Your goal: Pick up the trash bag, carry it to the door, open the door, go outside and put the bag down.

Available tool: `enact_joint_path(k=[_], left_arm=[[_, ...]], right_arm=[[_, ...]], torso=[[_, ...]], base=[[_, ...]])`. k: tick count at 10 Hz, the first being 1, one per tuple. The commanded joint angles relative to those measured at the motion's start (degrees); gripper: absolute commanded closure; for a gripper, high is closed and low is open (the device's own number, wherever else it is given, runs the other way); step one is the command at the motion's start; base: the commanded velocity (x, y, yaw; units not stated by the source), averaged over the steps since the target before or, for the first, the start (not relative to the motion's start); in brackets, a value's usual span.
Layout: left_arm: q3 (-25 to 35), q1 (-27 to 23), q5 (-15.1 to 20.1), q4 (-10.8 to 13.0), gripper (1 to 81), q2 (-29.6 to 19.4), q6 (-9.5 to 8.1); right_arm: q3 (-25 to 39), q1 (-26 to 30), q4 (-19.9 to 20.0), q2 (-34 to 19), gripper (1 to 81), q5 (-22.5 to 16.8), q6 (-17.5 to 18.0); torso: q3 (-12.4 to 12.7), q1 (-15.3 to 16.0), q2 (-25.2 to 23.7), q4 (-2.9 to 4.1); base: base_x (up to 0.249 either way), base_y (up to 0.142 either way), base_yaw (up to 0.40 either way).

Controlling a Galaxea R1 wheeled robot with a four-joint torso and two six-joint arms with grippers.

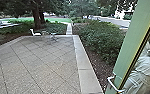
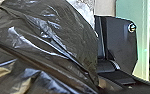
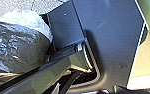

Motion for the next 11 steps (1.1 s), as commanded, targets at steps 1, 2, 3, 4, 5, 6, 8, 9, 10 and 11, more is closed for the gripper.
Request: enact_joint_path(k=[1,2,3,4,5,6,8,9,10,11], left_arm=[[0.3,-2.2,4.4,0.1,81.1,-0.2,0.25],[0.3,-2.2,4.4,0.1,81.1,-0.2,0.25],[0.3,-2.2,4.4,0.1,81.1,-0.2,0.25],[0.3,-2.2,4.4,0.0,81.1,-0.2,0.25],[0.3,-2.2,4.4,-0.1,81.1,-0.2,0.25],[0.3,-2.2,4.4,-0.2,81.1,-0.2,0.25],[0.3,-2.0,4.4,-0.2,81.1,-0.2,0.25],[0.3,-1.9,4.4,-0.2,81.1,-0.2,0.25],[0.3,-2.0,4.4,-0.3,81.1,-0.5,0.16],[0.5,-1.9,4.6,-0.5,81.1,-1.3,0.08]], right_arm=[[0.4,1.6,-0.3,0.6,1.0,-4.0,-0.2],[0.4,1.6,-0.3,0.6,1.0,-4.0,-0.2],[0.4,1.6,-0.3,0.6,1.0,-4.0,-0.2],[0.4,1.6,-0.3,0.6,1.0,-4.0,-0.2],[0.4,1.7,-0.3,0.6,1.0,-4.0,-0.2],[0.4,1.7,-0.3,0.6,1.0,-4.0,-0.2],[0.4,1.7,-0.3,0.6,1.0,-4.0,-0.2],[0.4,1.7,-0.3,0.5,1.0,-4.0,-0.2],[0.4,1.7,-0.3,0.4,1.0,-4.0,-0.2],[0.4,1.7,-0.2,0.3,1.0,-4.0,-0.2]], torso=[[0.0,0.1,0.0,0.0],[0.0,0.1,0.0,0.0],[0.0,0.1,0.0,0.0],[0.0,0.1,0.0,0.0],[0.0,0.1,0.0,0.0],[0.0,0.1,0.0,0.0],[0.0,0.1,0.0,0.0],[0.0,0.1,0.0,0.0],[0.0,0.1,0.0,0.0],[0.0,0.1,0.0,0.0]], base=[[0.089,0.0,0.0],[0.089,0.0,0.0],[0.08,0.0,0.0],[0.069,0.0,0.0],[0.0,0.0,0.0],[0.0,0.0,0.0],[0.0,0.0,0.0],[0.0,0.0,0.0],[0.0,0.0,0.0],[0.0,0.0,0.0]])
